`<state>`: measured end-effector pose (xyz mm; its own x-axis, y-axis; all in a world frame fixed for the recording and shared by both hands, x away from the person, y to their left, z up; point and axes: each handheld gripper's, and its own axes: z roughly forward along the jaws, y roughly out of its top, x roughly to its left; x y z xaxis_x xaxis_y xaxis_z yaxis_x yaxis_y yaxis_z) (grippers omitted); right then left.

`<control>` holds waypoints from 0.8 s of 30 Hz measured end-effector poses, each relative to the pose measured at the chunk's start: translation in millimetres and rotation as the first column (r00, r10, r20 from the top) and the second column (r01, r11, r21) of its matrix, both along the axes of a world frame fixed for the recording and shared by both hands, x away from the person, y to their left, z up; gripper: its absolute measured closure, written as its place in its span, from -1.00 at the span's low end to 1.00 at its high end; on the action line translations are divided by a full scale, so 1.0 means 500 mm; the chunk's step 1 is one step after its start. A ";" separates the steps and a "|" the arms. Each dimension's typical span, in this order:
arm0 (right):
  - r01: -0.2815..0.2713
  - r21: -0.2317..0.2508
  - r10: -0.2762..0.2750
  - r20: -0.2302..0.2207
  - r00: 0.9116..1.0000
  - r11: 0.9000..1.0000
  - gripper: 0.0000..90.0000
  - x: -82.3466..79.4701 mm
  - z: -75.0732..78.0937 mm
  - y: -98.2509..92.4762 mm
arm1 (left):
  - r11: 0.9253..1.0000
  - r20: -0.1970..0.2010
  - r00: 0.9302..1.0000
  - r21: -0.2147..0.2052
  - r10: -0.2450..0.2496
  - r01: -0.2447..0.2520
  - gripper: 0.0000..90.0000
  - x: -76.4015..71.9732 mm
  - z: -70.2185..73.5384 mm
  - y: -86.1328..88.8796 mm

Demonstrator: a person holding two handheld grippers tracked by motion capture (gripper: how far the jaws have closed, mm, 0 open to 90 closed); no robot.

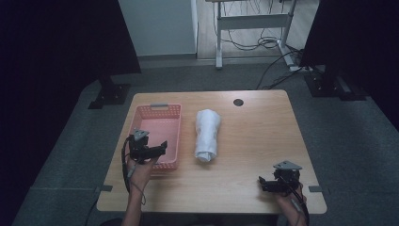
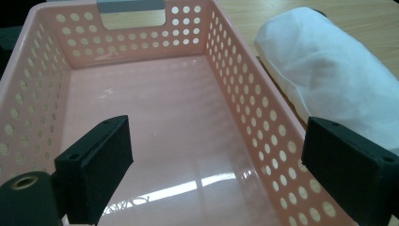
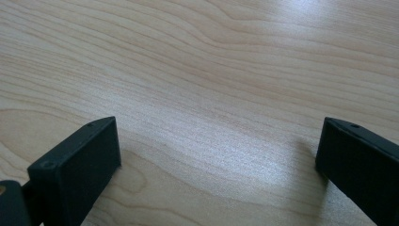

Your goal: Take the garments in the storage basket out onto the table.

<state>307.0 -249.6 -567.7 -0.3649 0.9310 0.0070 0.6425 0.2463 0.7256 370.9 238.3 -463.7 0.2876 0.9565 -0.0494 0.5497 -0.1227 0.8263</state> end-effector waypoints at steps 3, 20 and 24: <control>0.000 0.000 0.000 0.000 1.000 1.000 -1.00 0.000 0.000 0.000 | 1.000 -0.001 1.000 -0.002 0.003 -0.003 -0.80 -0.004 -0.003 0.005; 0.001 0.000 -0.001 0.000 1.000 1.000 -1.00 0.000 0.000 0.000 | 1.000 0.007 1.000 0.014 0.011 -0.012 -0.80 -0.031 -0.004 0.035; 0.002 0.000 -0.002 0.000 1.000 1.000 -0.99 0.000 0.000 0.000 | 1.000 0.006 1.000 0.022 0.018 -0.018 -0.80 -0.038 -0.005 0.044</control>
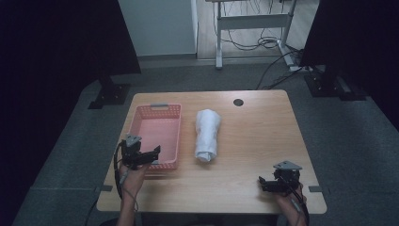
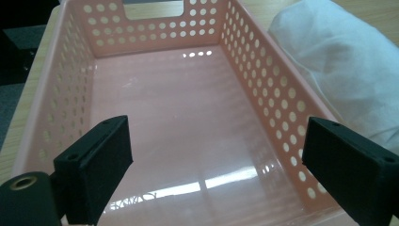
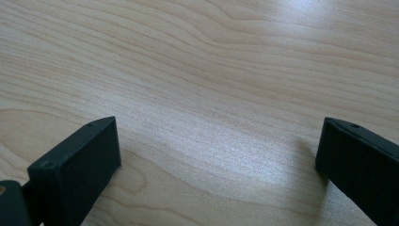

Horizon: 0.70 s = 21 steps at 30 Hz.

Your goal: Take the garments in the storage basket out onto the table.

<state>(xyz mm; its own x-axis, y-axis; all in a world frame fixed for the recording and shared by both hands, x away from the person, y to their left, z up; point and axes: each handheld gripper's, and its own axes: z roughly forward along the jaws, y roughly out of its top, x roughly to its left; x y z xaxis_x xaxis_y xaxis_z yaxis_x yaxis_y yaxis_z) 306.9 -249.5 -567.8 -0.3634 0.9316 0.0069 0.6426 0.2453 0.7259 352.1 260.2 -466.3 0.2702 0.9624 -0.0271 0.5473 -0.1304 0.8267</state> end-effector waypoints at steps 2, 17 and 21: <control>0.000 0.000 0.000 0.000 1.000 1.000 -1.00 0.000 0.000 0.000 | 1.000 -0.001 1.000 0.000 0.006 -0.006 -0.80 -0.004 -0.001 0.006; 0.000 0.000 0.000 0.000 1.000 1.000 -1.00 0.000 0.000 0.000 | 1.000 0.004 1.000 -0.006 0.015 -0.015 -0.80 -0.028 -0.001 0.033; 0.000 0.000 0.000 0.000 1.000 1.000 -1.00 0.000 0.000 0.000 | 1.000 0.005 1.000 -0.011 0.019 -0.019 -0.80 -0.034 -0.003 0.041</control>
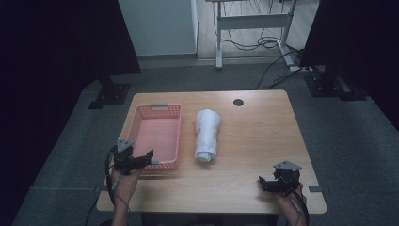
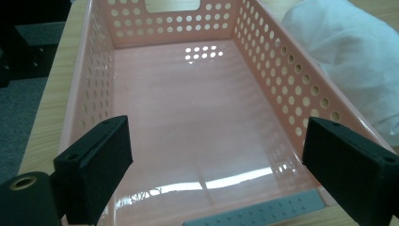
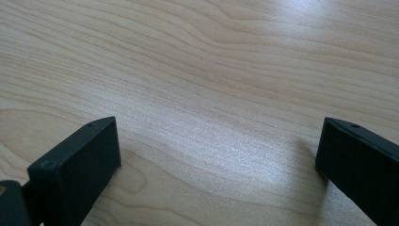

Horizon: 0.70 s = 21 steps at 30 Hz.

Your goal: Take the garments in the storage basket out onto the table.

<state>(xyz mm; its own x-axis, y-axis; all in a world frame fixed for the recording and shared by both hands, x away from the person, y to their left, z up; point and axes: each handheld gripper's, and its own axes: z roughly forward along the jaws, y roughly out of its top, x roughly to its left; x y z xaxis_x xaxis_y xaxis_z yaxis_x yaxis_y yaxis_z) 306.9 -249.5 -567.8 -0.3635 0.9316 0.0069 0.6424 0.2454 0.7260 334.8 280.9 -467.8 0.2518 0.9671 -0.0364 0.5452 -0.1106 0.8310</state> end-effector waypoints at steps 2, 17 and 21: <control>0.000 0.000 0.000 0.000 1.000 1.000 -1.00 0.000 0.000 0.000 | 1.000 0.000 1.000 -0.001 -0.001 0.001 -0.80 -0.004 -0.001 0.004; 0.001 -0.001 -0.001 0.000 1.000 1.000 -0.99 0.000 0.000 0.000 | 1.000 0.014 1.000 -0.005 -0.010 0.010 -0.80 -0.037 -0.005 0.027; 0.001 -0.001 -0.001 0.000 1.000 1.000 -0.99 0.000 0.000 0.000 | 1.000 0.023 0.999 -0.013 -0.023 0.023 -0.80 -0.047 -0.009 0.035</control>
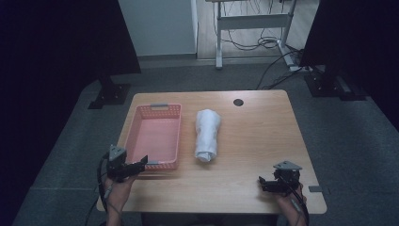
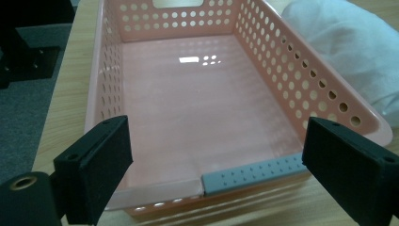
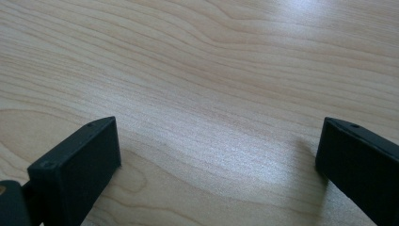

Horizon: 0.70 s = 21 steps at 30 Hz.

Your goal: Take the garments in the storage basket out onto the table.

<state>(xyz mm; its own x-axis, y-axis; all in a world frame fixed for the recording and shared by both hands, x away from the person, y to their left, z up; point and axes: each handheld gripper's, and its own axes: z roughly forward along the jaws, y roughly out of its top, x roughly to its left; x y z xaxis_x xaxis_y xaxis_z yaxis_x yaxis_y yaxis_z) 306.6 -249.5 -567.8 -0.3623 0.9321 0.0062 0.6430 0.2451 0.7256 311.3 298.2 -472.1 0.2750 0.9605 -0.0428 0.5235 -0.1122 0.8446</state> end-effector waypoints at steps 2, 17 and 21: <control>0.001 0.000 -0.001 0.000 1.000 1.000 -0.99 0.000 0.000 0.000 | 1.000 0.007 1.000 -0.005 -0.010 0.010 -0.80 -0.004 -0.002 0.004; 0.003 0.000 -0.003 0.000 1.000 1.000 -0.99 -0.001 0.000 0.000 | 0.999 0.012 0.999 0.015 -0.031 0.031 -0.80 -0.033 -0.025 0.014; 0.003 0.000 -0.003 0.000 1.000 1.000 -0.99 -0.001 0.000 0.000 | 0.999 0.010 0.999 0.011 -0.032 0.032 -0.80 -0.041 -0.034 0.016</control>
